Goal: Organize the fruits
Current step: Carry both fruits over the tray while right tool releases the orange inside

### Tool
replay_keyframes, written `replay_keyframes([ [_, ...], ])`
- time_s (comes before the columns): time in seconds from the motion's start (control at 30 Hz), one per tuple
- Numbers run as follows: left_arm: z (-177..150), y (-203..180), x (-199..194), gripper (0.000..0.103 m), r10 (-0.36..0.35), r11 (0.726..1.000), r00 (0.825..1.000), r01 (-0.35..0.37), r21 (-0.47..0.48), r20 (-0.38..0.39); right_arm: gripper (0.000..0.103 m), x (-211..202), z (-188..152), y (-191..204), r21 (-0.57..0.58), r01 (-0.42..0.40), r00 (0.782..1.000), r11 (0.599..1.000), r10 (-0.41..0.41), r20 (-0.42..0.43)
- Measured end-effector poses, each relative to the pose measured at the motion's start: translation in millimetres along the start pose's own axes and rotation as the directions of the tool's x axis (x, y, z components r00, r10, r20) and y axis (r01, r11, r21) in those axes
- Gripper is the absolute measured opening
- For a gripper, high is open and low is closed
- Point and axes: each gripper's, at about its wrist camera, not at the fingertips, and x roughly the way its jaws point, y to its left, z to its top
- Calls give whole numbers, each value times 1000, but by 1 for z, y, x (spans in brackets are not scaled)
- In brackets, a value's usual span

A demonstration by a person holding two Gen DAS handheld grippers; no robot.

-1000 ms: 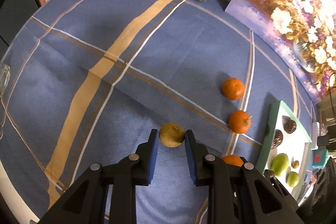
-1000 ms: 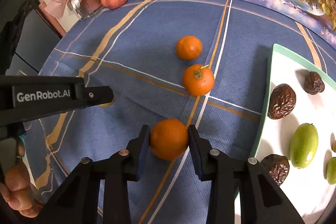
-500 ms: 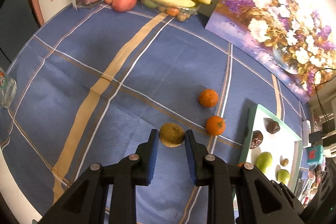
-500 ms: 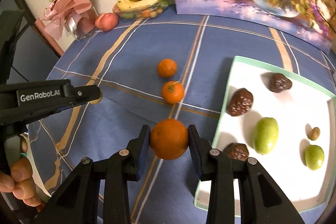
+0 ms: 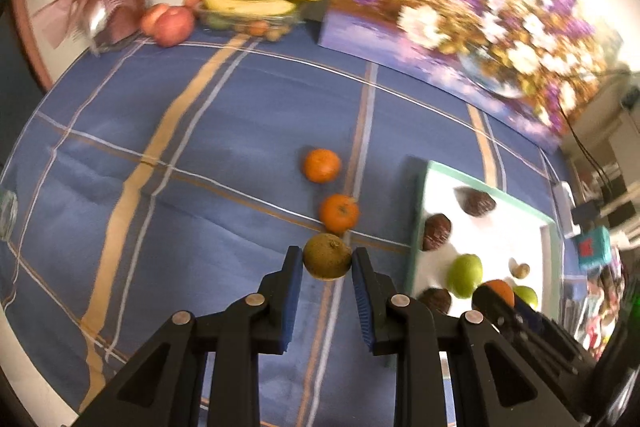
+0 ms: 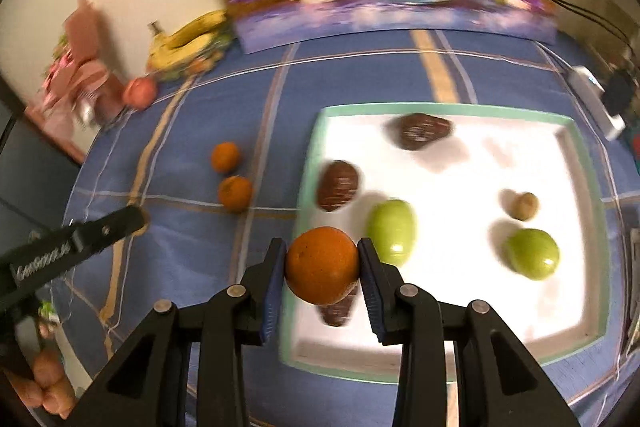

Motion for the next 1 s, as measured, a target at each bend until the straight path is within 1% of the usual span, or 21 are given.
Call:
replay_keyframes([
  [0.1,-6,-17,1,27,-10,999,1000,11,47,-9,38,-4,0,-22,58,17,1000,998,-17,-5],
  [0.23,-17,-42,4,27,-32,993,999,36,111,-34,38,-10,-1,-42,107,48,999,993,-48,-4],
  [0.37,-30,-66,10,27,-43,984,997,53,171,-62,38,-16,-3,-63,150,65,998,987,-65,-1],
  [0.47,-40,-81,15,27,-66,975,993,85,205,-96,38,-22,-6,-77,178,79,997,981,-81,5],
  [0.6,-52,-99,21,27,-66,962,990,96,256,-126,38,-28,-8,-92,204,91,995,975,-95,10],
  [0.83,-68,-118,29,27,-50,943,986,98,319,-157,38,-39,-12,-114,240,110,993,965,-119,22],
  [1.0,-74,-123,32,27,-43,937,984,99,336,-171,38,-44,-14,-122,253,112,992,961,-123,26],
])
